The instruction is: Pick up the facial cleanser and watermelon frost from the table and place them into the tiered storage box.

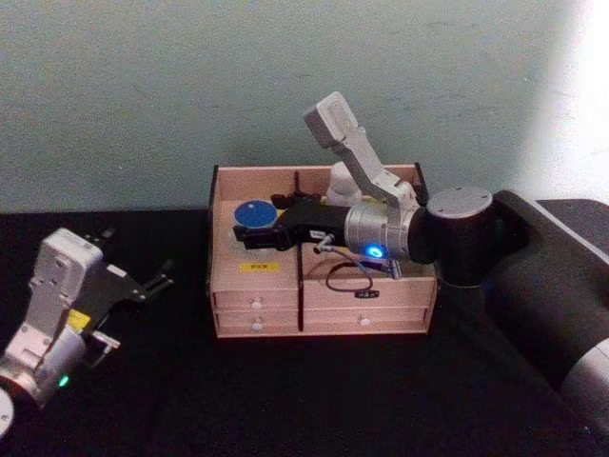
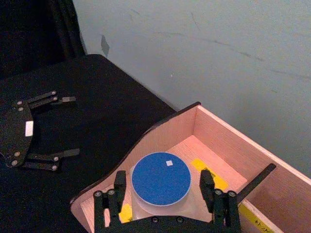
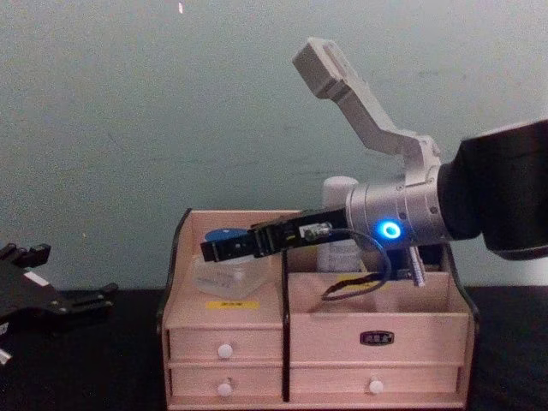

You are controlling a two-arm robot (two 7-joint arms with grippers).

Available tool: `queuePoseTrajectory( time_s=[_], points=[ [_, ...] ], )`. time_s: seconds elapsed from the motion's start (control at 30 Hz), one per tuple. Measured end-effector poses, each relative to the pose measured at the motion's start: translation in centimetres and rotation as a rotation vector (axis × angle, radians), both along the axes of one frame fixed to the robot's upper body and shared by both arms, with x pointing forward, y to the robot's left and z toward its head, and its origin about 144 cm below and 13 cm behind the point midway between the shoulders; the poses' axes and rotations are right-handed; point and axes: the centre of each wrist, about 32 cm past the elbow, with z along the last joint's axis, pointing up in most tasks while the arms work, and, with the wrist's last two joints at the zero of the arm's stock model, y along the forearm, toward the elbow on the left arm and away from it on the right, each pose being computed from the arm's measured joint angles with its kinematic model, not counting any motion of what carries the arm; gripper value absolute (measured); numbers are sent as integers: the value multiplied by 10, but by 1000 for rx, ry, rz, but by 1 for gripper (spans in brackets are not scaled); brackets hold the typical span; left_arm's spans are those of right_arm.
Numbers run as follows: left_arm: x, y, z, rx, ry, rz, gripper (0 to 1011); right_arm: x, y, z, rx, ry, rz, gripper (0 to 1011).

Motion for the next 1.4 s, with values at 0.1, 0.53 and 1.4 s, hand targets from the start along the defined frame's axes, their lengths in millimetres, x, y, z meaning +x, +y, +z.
queuePoseTrajectory(
  time_s=[0.1, 0.53, 1.4],
  points=[
    [0, 0, 0, 0, 0, 0, 1001, 0, 0, 0, 0, 0, 0, 1002],
    [0, 0, 0, 0, 0, 0, 1001, -1, -2, 0, 12, -1, 0, 1002],
    [0, 0, 0, 0, 0, 0, 1001, -58, -73, 16, 158, -230, -237, 1002]
  ],
)
